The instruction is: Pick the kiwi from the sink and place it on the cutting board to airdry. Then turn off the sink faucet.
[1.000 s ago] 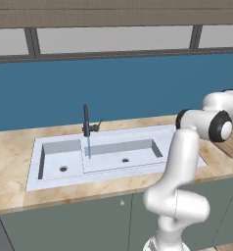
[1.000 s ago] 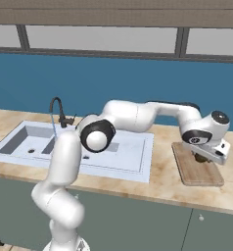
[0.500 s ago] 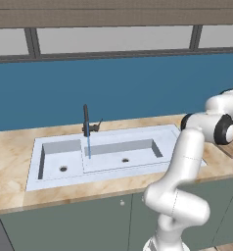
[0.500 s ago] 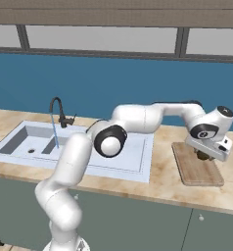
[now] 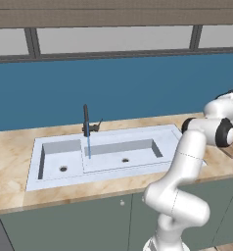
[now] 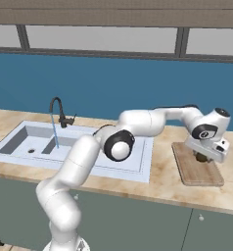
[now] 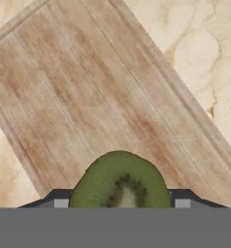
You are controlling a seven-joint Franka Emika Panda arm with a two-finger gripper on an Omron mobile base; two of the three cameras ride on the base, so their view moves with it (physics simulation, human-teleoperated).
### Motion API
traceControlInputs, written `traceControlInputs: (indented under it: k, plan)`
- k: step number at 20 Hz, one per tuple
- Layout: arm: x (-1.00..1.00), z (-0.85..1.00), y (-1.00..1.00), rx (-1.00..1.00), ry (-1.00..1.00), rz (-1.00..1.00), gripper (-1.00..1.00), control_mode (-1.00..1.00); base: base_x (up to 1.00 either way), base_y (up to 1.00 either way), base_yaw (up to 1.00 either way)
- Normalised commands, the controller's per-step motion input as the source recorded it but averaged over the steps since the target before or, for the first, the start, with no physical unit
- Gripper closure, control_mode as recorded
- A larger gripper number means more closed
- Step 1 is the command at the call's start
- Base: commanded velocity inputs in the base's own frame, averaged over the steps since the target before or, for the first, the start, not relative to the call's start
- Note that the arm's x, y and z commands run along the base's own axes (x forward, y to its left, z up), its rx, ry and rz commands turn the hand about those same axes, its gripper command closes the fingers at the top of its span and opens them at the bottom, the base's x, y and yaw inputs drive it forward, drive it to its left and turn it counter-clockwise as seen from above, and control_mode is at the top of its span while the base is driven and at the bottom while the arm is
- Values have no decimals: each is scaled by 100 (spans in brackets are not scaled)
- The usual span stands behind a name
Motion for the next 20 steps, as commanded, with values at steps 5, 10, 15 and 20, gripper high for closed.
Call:
traceControlInputs:
  k: [5, 10, 15, 20]
  plan:
    - [9, -22, -2, 2, 5, 0, 100, -100, 0, 0, 0]
    - [0, -13, -9, 3, 2, 0, 100, -100, 0, 0, 0]
    - [2, -16, -5, 3, 3, 0, 100, -100, 0, 0, 0]
    - [5, -18, -1, 2, 4, 0, 100, -100, 0, 0, 0]
